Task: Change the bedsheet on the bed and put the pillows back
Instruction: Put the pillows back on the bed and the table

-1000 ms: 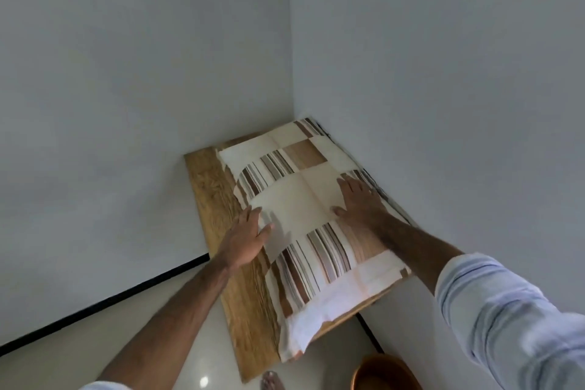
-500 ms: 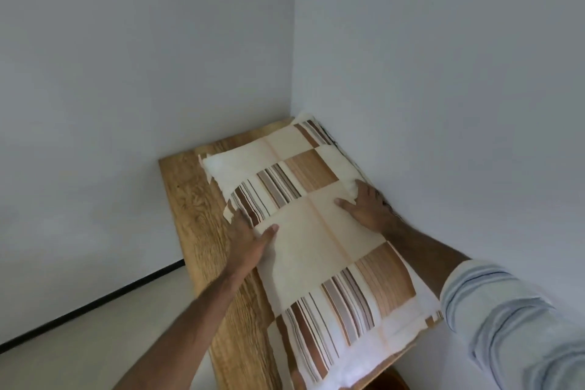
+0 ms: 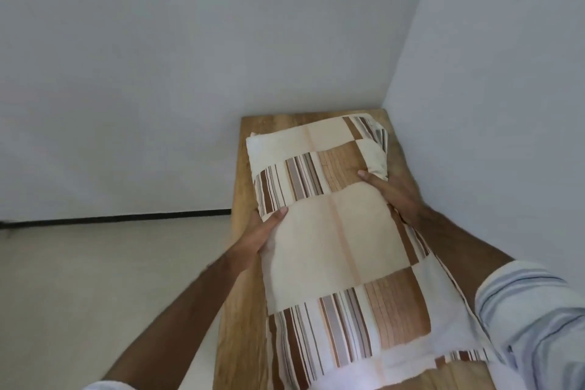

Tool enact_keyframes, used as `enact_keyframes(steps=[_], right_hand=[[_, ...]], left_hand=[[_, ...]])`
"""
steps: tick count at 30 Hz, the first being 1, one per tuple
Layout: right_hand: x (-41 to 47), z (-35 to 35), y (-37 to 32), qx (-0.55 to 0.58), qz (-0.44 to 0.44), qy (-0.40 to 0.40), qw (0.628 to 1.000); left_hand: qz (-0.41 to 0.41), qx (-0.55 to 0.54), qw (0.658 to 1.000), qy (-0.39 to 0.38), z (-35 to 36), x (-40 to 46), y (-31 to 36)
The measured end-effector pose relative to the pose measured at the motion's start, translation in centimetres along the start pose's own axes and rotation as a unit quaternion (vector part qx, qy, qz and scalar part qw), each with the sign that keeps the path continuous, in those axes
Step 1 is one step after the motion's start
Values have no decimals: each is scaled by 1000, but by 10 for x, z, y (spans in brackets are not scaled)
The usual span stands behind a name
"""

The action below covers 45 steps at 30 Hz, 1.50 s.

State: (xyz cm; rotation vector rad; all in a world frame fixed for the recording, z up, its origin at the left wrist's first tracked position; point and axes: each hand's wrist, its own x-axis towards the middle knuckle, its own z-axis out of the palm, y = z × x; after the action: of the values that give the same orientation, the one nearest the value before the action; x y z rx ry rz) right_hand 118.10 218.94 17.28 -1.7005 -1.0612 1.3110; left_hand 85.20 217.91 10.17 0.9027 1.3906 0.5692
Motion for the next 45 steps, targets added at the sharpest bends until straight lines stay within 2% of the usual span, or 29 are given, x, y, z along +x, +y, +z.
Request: enact_keyframes(steps=[3, 8, 12, 17, 20, 23, 28, 34, 35, 37, 40, 42, 45], right_hand=[[-3, 45, -27, 11, 0, -76, 997], [-20, 149, -62, -23, -55, -197, 979], [-71, 250, -80, -38, -86, -296, 951], [-191, 380, -81, -87, -133, -434, 887], [-301, 458, -64, -118, -156, -498, 845], [-404, 523, -38, -144, -168, -553, 803], [-571, 605, 14, -194, -201, -620, 733], [-753, 684, 85, -221, -194, -725, 623], [-784, 700, 99, -223, -194, -737, 608], [-838, 724, 121, -230, -190, -755, 584], [-930, 762, 160, -238, -183, -792, 531], [-981, 787, 184, -245, -180, -803, 512], [-1070, 823, 218, -256, -180, -828, 464]], left_hand=[[51, -52, 995, 74, -27, -40, -4], [46, -96, 968, 228, -98, -125, -37], [72, -129, 921, 362, -157, -218, -81], [69, -166, 853, 490, -209, -372, -176], [79, -208, 789, 572, -222, -484, -255], [52, -237, 733, 636, -222, -585, -326], [22, -261, 635, 727, -205, -738, -429], [-11, -305, 527, 793, -166, -878, -565], [-18, -313, 503, 805, -159, -902, -578], [-19, -304, 482, 821, -147, -941, -596], [-26, -304, 430, 850, -141, -1005, -637], [-42, -302, 402, 864, -140, -1043, -661], [-51, -329, 350, 875, -144, -1112, -703]])
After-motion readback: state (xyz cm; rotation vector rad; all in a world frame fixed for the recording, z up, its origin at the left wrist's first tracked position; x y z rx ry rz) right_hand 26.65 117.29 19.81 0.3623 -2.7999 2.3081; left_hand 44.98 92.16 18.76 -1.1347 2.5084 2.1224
